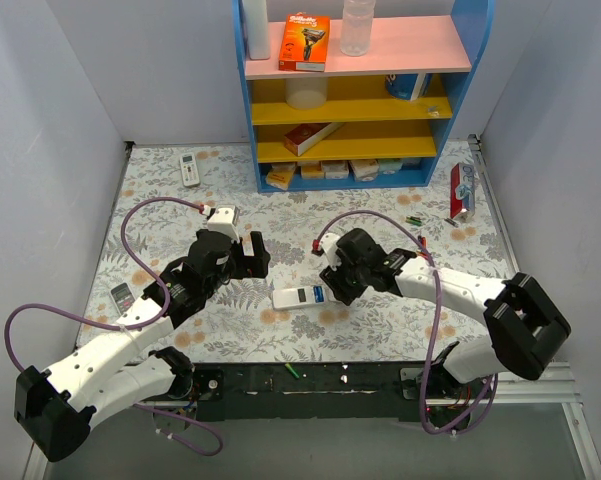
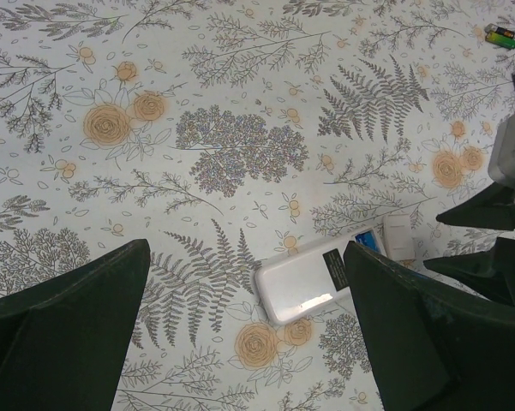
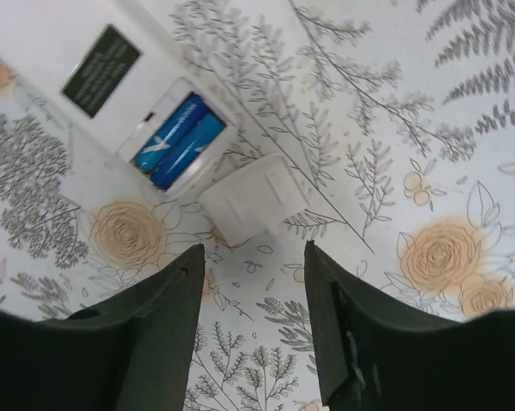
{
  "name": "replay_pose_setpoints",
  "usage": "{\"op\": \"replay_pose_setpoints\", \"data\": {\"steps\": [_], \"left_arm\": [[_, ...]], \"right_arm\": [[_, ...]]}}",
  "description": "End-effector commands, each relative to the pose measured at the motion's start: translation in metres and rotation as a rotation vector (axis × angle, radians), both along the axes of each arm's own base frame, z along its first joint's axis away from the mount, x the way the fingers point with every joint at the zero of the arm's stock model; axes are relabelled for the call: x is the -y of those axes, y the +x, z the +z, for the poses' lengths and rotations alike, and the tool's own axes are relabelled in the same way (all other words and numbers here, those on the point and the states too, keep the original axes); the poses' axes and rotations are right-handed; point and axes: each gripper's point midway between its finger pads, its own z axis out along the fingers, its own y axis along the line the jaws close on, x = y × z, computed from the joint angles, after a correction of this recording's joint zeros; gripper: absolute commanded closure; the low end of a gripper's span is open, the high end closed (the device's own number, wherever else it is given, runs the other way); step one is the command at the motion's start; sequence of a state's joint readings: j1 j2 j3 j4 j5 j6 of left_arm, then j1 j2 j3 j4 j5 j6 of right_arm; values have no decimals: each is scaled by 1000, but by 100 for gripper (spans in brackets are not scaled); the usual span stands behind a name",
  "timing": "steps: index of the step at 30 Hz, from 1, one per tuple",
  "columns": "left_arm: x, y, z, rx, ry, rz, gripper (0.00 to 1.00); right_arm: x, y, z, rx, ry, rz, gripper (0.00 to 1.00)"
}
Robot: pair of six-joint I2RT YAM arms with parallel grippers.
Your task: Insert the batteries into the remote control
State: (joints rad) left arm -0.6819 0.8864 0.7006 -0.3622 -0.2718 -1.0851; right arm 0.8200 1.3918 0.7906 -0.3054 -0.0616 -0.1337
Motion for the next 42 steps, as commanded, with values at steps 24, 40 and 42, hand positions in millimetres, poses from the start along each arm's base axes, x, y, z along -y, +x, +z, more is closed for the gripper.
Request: {"op": "replay_pose_setpoints", "data": {"steps": [24,40,42], "left_arm": [[3,-2,8,16,-47,-20,2],[4,-2,9,17,-57,-28,2],[4,-2,8,16,-56,-26,2]], "right_arm": [[-43,32,-16,-207,130,-611,63],[-16,27,-25,-120,24,-653,70],[-20,29,-16,-107,48,-637,70]]}}
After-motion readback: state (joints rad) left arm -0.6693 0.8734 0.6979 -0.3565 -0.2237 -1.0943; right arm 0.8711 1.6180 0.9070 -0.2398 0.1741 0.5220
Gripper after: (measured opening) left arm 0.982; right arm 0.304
